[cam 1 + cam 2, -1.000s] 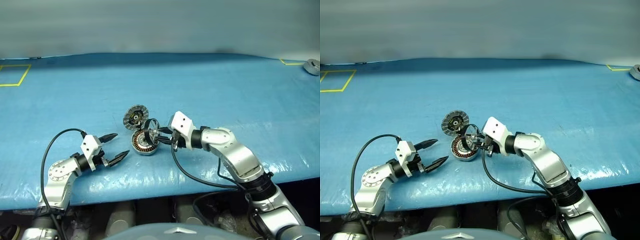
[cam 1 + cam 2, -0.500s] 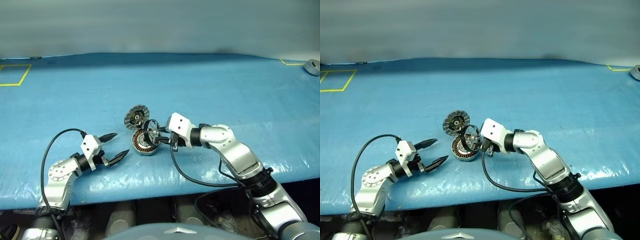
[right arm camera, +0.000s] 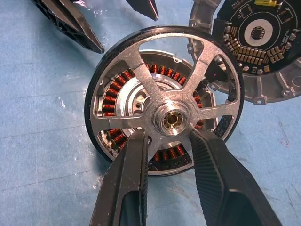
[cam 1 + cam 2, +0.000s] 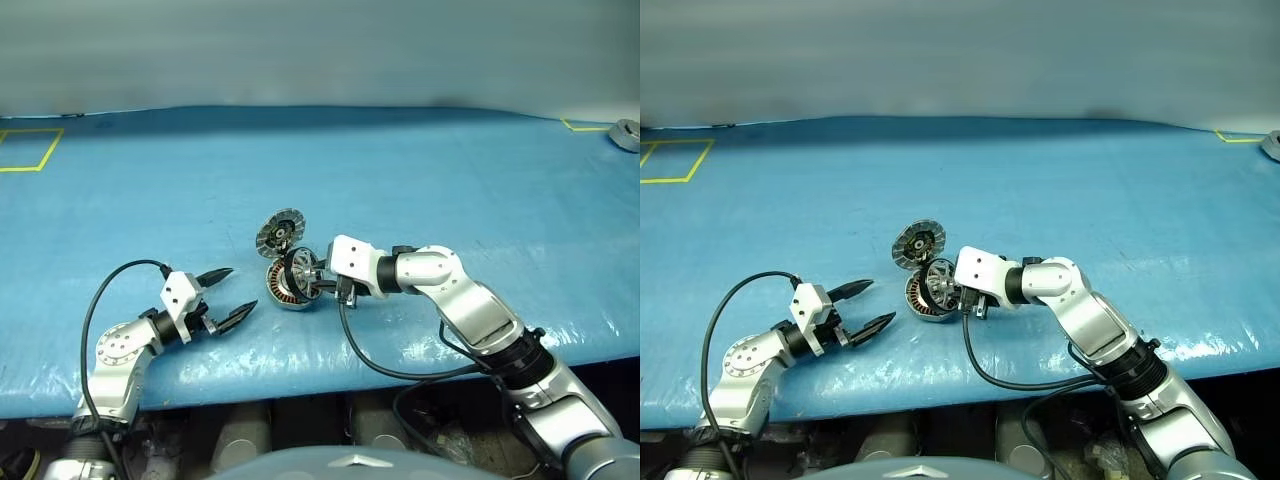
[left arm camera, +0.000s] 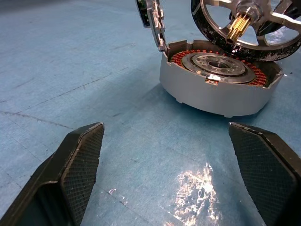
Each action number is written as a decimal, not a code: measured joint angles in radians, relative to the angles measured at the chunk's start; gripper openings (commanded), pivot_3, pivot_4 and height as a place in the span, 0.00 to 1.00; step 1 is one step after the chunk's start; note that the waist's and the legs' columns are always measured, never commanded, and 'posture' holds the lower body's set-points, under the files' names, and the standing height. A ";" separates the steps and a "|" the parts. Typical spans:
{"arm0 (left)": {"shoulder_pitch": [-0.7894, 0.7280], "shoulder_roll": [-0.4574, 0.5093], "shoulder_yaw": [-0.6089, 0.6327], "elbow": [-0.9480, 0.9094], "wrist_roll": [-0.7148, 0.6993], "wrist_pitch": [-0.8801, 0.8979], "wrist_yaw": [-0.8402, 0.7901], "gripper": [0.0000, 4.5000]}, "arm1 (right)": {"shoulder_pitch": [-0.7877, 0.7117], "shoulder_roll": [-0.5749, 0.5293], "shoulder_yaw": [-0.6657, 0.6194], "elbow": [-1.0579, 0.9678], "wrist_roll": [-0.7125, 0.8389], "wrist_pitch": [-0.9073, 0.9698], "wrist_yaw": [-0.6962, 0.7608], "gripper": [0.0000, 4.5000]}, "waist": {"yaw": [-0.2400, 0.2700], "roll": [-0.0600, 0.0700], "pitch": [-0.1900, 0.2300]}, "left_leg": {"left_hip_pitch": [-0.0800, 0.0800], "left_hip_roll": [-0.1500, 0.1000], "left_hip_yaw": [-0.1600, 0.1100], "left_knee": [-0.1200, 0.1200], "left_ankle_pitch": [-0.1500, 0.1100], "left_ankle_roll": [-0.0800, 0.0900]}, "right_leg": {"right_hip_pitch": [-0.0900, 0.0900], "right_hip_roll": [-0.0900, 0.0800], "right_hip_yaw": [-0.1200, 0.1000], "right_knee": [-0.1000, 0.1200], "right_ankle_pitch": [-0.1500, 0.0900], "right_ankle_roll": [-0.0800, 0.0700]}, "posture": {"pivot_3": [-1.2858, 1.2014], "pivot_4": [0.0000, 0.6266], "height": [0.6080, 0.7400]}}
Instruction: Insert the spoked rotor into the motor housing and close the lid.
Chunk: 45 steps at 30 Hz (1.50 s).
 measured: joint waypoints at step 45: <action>0.020 0.009 0.002 -0.020 -0.009 0.001 0.000 1.00 | 0.034 0.289 -0.089 0.210 0.115 0.094 -0.137 0.00 | -0.005 0.000 0.000 | 0.000 0.000 0.000 -0.001 0.000 0.000 | 0.000 0.000 0.000 0.000 0.001 -0.002 | 0.52 0.24 1.00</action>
